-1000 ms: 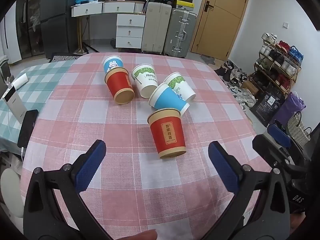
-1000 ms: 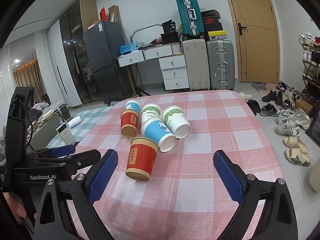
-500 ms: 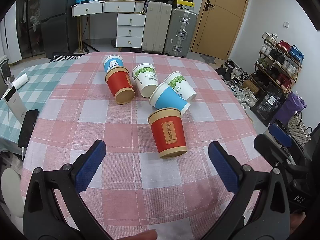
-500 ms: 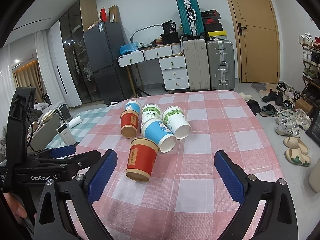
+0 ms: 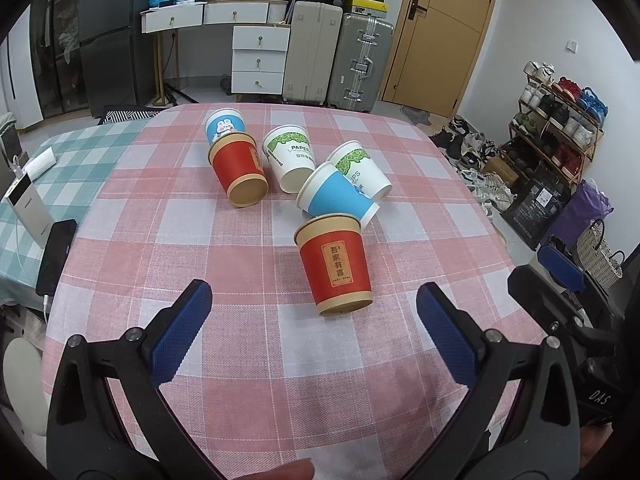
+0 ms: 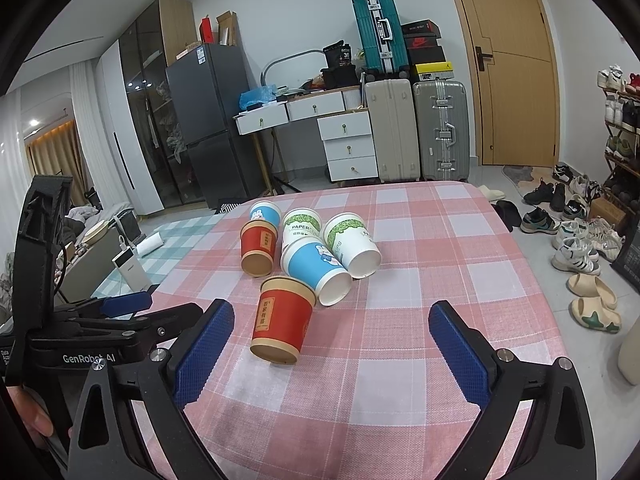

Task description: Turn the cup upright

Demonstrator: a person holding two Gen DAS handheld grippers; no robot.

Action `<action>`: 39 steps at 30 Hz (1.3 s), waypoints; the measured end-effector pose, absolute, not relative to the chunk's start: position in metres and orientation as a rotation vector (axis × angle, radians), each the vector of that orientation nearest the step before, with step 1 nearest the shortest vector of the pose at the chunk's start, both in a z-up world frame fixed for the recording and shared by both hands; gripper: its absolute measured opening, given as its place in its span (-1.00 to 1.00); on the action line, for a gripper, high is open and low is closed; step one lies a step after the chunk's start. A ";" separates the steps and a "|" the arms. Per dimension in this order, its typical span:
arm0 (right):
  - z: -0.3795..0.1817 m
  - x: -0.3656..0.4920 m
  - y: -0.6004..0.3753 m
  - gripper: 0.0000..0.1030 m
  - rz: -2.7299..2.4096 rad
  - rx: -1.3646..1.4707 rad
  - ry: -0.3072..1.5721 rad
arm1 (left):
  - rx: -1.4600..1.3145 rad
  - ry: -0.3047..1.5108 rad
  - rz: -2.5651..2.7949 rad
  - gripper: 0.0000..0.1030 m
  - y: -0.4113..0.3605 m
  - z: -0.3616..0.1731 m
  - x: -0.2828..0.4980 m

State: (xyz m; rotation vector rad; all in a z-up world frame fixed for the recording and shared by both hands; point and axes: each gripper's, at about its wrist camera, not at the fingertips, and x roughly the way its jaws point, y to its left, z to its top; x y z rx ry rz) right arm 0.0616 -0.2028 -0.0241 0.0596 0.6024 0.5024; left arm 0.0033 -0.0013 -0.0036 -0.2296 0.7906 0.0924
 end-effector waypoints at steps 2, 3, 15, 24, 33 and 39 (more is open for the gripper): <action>-0.024 0.062 -0.203 0.94 0.503 0.060 0.603 | -0.230 0.790 0.093 0.98 -0.001 -0.004 0.003; -0.024 0.062 -0.203 0.94 0.503 0.060 0.603 | -0.230 0.790 0.093 0.98 -0.001 -0.004 0.003; -0.026 0.060 -0.207 0.94 0.512 0.063 0.598 | -0.229 0.792 0.093 0.98 -0.001 -0.003 0.004; -0.027 0.060 -0.209 0.94 0.511 0.067 0.596 | -0.230 0.795 0.095 0.98 -0.001 -0.004 0.003; -0.027 0.060 -0.209 0.94 0.510 0.069 0.600 | -0.231 0.800 0.094 0.98 0.000 -0.004 0.002; -0.028 0.059 -0.209 0.94 0.510 0.071 0.601 | -0.232 0.806 0.096 0.98 0.000 -0.007 0.002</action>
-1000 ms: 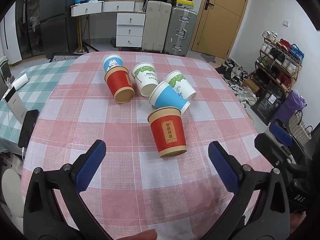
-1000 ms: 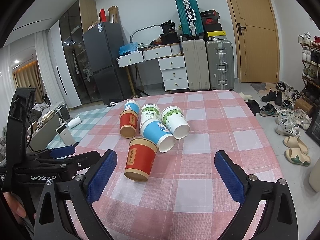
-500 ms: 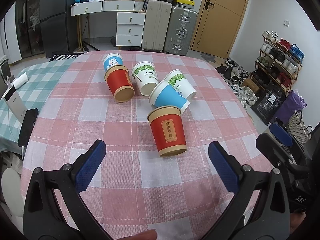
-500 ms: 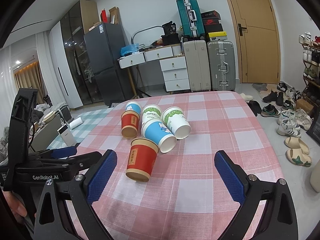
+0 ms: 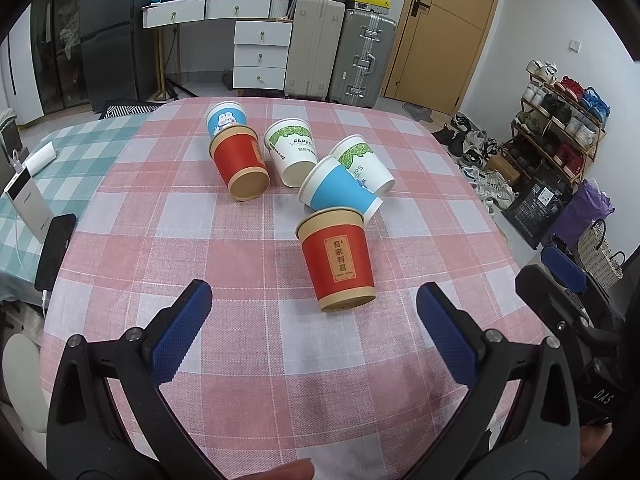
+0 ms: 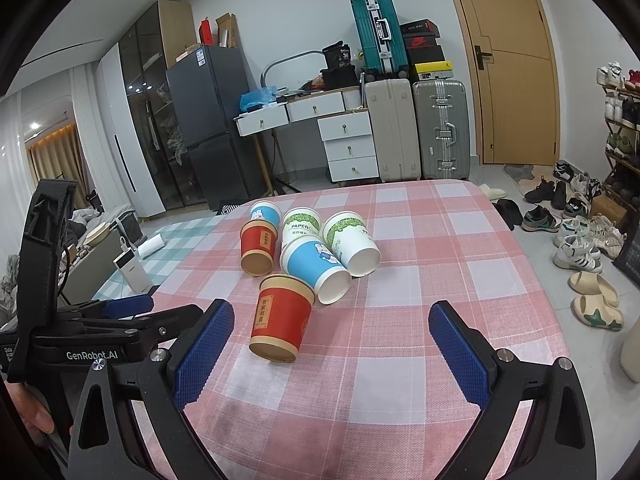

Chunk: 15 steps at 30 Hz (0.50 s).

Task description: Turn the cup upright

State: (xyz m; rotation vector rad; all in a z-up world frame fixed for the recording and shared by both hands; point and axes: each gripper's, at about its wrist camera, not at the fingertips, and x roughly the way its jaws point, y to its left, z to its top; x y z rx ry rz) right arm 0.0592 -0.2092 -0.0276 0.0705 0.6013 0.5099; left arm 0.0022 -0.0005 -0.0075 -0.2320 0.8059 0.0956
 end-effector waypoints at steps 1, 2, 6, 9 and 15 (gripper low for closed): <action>-0.028 0.059 -0.209 0.94 0.510 0.072 0.602 | -0.230 0.803 0.095 0.98 -0.001 -0.007 0.002; -0.029 0.059 -0.209 0.94 0.510 0.071 0.602 | -0.229 0.803 0.095 0.98 -0.001 -0.008 0.002; -0.031 0.060 -0.209 0.94 0.509 0.073 0.606 | -0.230 0.808 0.097 0.98 -0.002 -0.011 0.004; -0.034 0.060 -0.211 0.94 0.506 0.075 0.611 | -0.227 0.816 0.101 0.98 -0.003 -0.015 0.008; -0.043 0.072 -0.215 0.94 0.499 0.086 0.631 | -0.239 0.860 0.091 0.98 -0.001 -0.027 0.032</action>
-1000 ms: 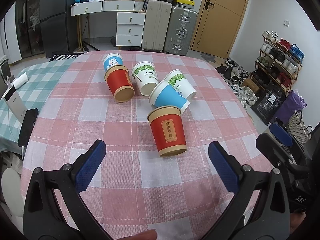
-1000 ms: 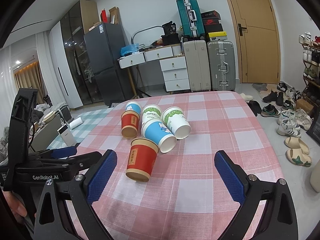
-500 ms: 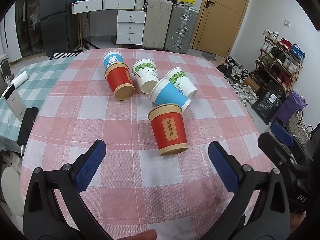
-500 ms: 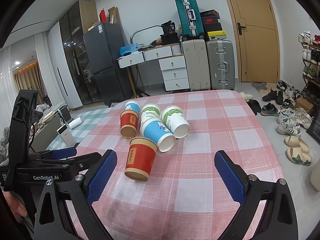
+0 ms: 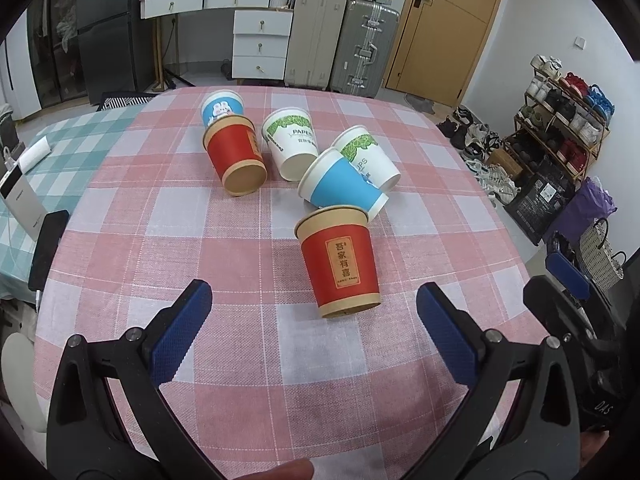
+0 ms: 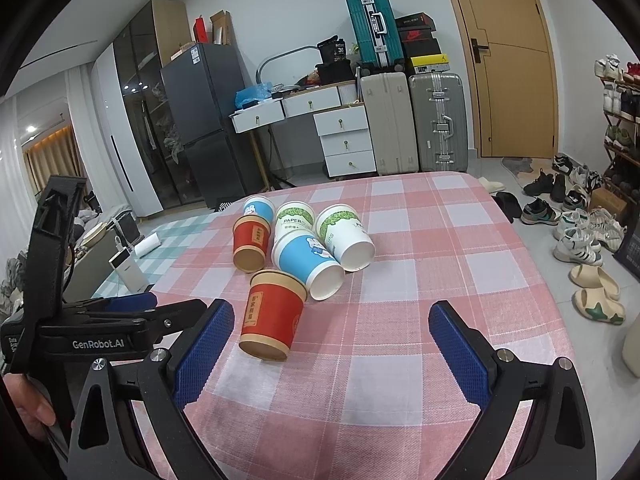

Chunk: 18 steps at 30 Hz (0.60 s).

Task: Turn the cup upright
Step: 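Reach the left tool to the tipped red cup and close on it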

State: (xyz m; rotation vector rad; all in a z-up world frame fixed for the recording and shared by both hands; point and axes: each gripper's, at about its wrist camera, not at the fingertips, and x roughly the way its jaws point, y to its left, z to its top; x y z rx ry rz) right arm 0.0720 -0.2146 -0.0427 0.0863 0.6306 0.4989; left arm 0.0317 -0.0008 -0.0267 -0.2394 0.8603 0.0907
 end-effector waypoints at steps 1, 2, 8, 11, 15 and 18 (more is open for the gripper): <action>-0.045 0.075 -0.215 0.94 0.497 0.088 0.635 | -0.245 0.874 0.085 0.98 -0.001 -0.030 0.037; -0.048 0.078 -0.216 0.94 0.492 0.090 0.641 | -0.251 0.890 0.081 0.98 0.000 -0.034 0.043; -0.065 0.097 -0.226 0.94 0.466 0.118 0.680 | -0.289 0.970 0.058 0.98 0.002 -0.055 0.081; -0.072 0.106 -0.232 0.94 0.452 0.134 0.697 | -0.324 1.014 0.040 0.98 0.004 -0.067 0.106; -0.080 0.115 -0.236 0.94 0.446 0.146 0.717 | -0.357 1.079 0.061 0.98 0.007 -0.082 0.137; -0.084 0.121 -0.237 0.94 0.448 0.152 0.725 | -0.384 1.128 0.067 0.98 0.010 -0.095 0.157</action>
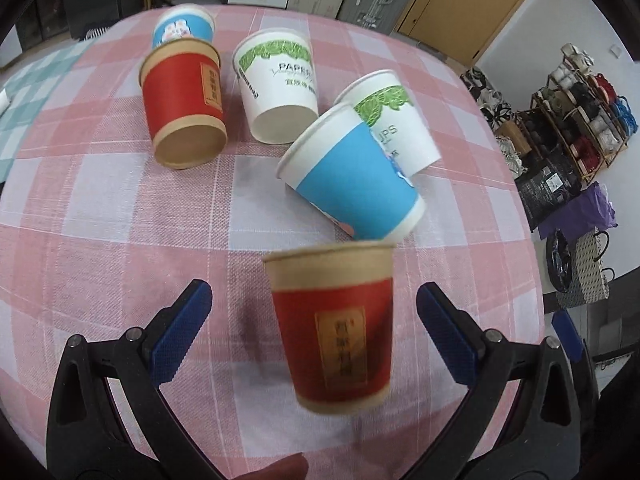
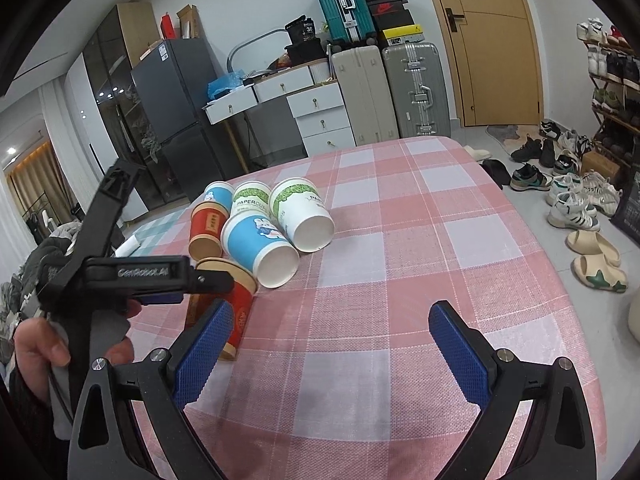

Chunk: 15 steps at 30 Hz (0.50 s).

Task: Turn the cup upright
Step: 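Reach the left tool to the tipped red cup and close on it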

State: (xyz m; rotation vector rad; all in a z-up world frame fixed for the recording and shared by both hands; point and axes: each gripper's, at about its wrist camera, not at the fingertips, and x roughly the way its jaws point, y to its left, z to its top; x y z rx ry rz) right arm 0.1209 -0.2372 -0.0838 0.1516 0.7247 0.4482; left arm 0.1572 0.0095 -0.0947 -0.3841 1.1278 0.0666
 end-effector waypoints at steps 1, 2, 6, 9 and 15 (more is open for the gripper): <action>-0.084 0.122 -0.237 0.94 0.449 0.153 0.726 | -0.392 1.144 0.068 0.98 0.011 -0.099 0.163; -0.085 0.124 -0.238 0.94 0.450 0.155 0.728 | -0.401 1.160 0.062 0.98 0.011 -0.103 0.169; -0.086 0.124 -0.239 0.94 0.453 0.159 0.732 | -0.433 1.189 0.040 0.97 0.011 -0.114 0.183; -0.087 0.126 -0.241 0.94 0.453 0.164 0.735 | -0.415 1.202 0.034 0.76 0.007 -0.118 0.187; -0.084 0.122 -0.239 0.94 0.455 0.163 0.729 | -0.357 1.268 -0.009 0.17 -0.011 -0.128 0.184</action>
